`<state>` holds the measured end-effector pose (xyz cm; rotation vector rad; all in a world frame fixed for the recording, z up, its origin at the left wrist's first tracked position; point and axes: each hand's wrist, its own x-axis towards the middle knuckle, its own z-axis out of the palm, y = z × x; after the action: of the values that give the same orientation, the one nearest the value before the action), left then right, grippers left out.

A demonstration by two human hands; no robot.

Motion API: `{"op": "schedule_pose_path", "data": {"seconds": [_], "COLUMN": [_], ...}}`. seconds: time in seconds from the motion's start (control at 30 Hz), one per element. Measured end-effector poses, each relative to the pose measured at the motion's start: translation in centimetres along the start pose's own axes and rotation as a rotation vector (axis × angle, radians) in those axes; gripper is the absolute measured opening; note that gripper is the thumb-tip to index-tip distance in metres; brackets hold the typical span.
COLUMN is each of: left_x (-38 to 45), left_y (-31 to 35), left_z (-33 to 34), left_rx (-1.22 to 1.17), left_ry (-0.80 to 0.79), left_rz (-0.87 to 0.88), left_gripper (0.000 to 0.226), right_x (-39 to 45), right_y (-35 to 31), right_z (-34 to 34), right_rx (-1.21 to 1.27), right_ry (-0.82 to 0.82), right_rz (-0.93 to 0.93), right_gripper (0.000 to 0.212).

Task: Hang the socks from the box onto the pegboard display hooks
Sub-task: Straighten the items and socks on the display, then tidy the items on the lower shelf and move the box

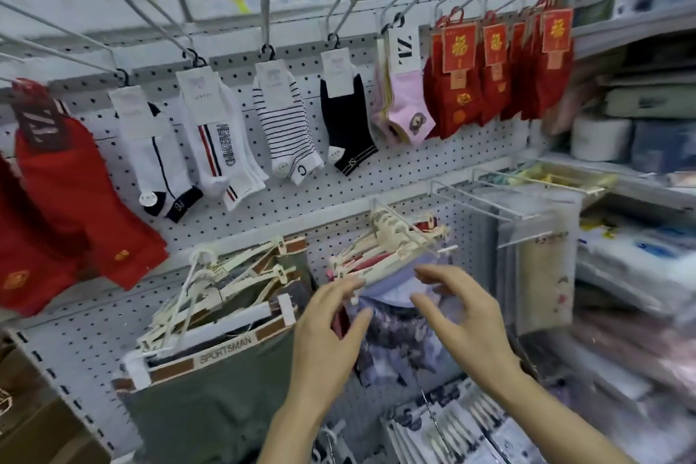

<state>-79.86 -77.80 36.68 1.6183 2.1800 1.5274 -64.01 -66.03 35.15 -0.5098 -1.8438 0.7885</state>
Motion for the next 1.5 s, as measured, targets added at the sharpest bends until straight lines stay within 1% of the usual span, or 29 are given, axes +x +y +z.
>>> {"op": "schedule_pose_path", "data": {"seconds": [0.17,0.27,0.37,0.47,0.57,0.67,0.77,0.83,0.97,1.07,1.13,1.23,1.4,1.5], "left_x": [-5.3,-8.9,-12.4,-15.7,-18.5,-20.6,-22.4,-23.2,-24.6,-25.8,-26.3,-26.1,-23.5,-21.6], "left_y": [-2.9,-4.4,-5.2,-5.9,-6.0,-5.7,-4.7,-3.5,-0.3,2.1,3.6,5.3,6.9,7.7], "left_z": [2.6,4.5,6.6,9.1,11.9,15.7,20.1,23.4,30.5,35.3,38.2,42.0,48.6,53.0], "left_rx": [-0.064,-0.109,-0.137,-0.158,-0.142,-0.171,-0.192,-0.19,-0.179,-0.192,-0.184,-0.172,-0.137,-0.159], "left_ry": [-0.233,-0.365,-0.443,-0.534,-0.625,-0.7,-0.773,-0.833,-0.974,-1.034,-1.076,-1.138,-1.201,-1.231], "left_rz": [-0.087,-0.13,-0.125,-0.154,-0.133,-0.179,-0.184,-0.18,-0.14,-0.139,-0.122,-0.124,-0.106,-0.076], "left_gripper": [0.033,0.032,0.032,0.033,0.032,0.032,0.025,0.022,0.027,0.04,0.046,0.041,0.032,0.033], "right_x": [-8.7,-14.1,-19.2,-24.0,-28.2,-31.2,-33.5,-34.8,-37.8,-39.8,-40.6,-41.1,-40.3,-38.6], "right_y": [0.9,1.8,2.4,3.0,4.0,5.5,7.4,8.8,11.3,12.9,13.8,15.1,19.2,22.0], "right_z": [0.4,0.6,0.0,-1.5,-4.0,-6.9,-10.2,-12.7,-18.1,-22.0,-24.2,-27.0,-31.3,-33.9], "right_rx": [-0.036,-0.072,-0.097,-0.167,-0.266,-0.353,-0.397,-0.429,-0.481,-0.512,-0.522,-0.532,-0.538,-0.54], "right_ry": [0.036,0.081,0.113,0.119,0.116,0.119,0.137,0.141,0.095,0.087,0.109,0.17,0.234,0.276], "right_rz": [0.272,0.377,0.45,0.522,0.618,0.724,0.822,0.867,0.972,1.002,1.048,1.11,1.206,1.228], "right_gripper": [0.031,0.028,0.027,0.035,0.041,0.038,0.028,0.026,0.027,0.027,0.027,0.028,0.027,0.026]}}
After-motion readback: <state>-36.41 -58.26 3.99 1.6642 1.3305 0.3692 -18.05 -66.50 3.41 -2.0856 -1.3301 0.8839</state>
